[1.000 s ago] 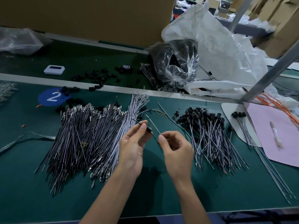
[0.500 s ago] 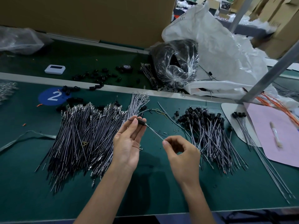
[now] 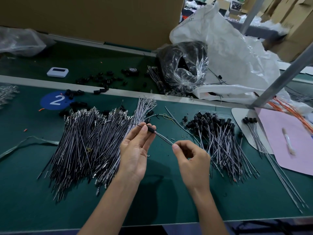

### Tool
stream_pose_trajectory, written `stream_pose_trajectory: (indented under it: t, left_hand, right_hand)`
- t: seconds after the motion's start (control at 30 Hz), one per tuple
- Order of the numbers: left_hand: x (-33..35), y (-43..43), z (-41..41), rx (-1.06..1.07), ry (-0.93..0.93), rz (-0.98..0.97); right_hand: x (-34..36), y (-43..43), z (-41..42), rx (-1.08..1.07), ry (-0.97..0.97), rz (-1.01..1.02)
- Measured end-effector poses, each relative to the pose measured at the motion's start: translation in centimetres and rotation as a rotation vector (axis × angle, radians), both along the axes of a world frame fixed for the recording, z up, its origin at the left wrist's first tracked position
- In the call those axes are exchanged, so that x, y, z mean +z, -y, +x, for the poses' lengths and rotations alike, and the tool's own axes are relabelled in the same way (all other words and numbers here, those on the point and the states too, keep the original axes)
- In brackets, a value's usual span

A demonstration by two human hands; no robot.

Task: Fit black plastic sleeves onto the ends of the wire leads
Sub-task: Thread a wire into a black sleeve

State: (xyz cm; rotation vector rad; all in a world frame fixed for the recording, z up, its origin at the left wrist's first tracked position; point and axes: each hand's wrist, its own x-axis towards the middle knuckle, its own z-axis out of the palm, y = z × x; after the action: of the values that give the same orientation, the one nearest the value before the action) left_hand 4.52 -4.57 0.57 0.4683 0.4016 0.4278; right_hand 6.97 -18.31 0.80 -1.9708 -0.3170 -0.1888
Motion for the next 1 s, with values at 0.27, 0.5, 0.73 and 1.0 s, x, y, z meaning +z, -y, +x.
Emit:
stream_pose_trajectory:
  t: [0.27, 0.5, 0.73, 1.0]
  left_hand:
    - [0.0, 0.3, 0.0, 0.013, 0.016, 0.05]
    - [-0.2, 0.5, 0.2, 0.015, 0.031, 0.019]
    - [-0.3, 0.5, 0.3, 0.016, 0.052, 0.046]
    - [-0.8, 1.6, 0.3, -0.008, 0.008, 0.128]
  right_hand:
    - [0.1, -0.1, 0.3, -0.005, 0.022, -0.028]
    - [0.5, 0.1, 0.2, 0.062, -0.067, 0.075]
    - [0.1, 0.1, 0.5, 0.103, -0.022, -0.085]
    - [0.5, -0.5, 1.1, 0.073, 0.11, -0.188]
